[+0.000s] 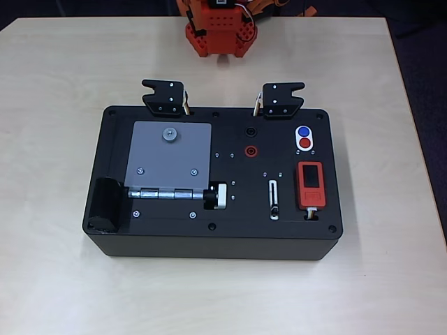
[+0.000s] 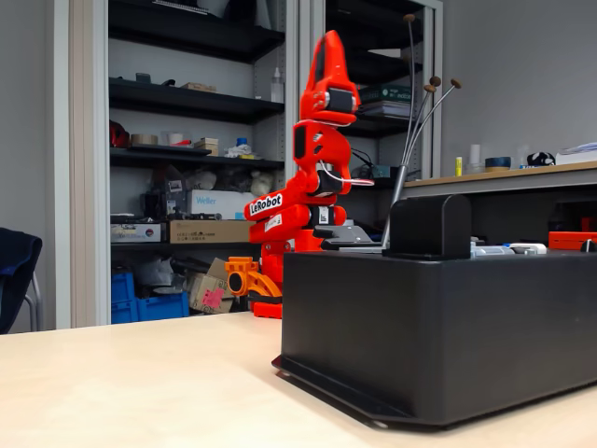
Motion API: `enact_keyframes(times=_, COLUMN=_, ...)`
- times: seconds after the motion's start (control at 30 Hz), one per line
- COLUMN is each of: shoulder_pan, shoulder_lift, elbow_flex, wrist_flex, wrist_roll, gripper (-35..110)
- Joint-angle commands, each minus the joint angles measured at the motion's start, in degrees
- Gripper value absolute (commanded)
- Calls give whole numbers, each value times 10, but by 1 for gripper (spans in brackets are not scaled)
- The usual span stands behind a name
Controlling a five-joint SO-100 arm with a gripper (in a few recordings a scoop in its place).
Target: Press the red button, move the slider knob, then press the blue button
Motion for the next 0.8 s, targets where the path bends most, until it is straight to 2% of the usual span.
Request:
enact_keyframes(times=0.0, shoulder_pan=7, shoulder_lift=-1, elbow_flex=3, wrist_flex=-73, wrist_roll=137, gripper=0)
enact_keyframes(times=0.33, shoulder_pan=7, shoulder_lift=-1, elbow_flex=3, wrist_flex=-240, wrist_roll=155, gripper=0)
enact_keyframes(times=0.77, shoulder_pan=8, shoulder_lift=-1, elbow_flex=3, wrist_flex=-264, wrist_roll=137, gripper=0)
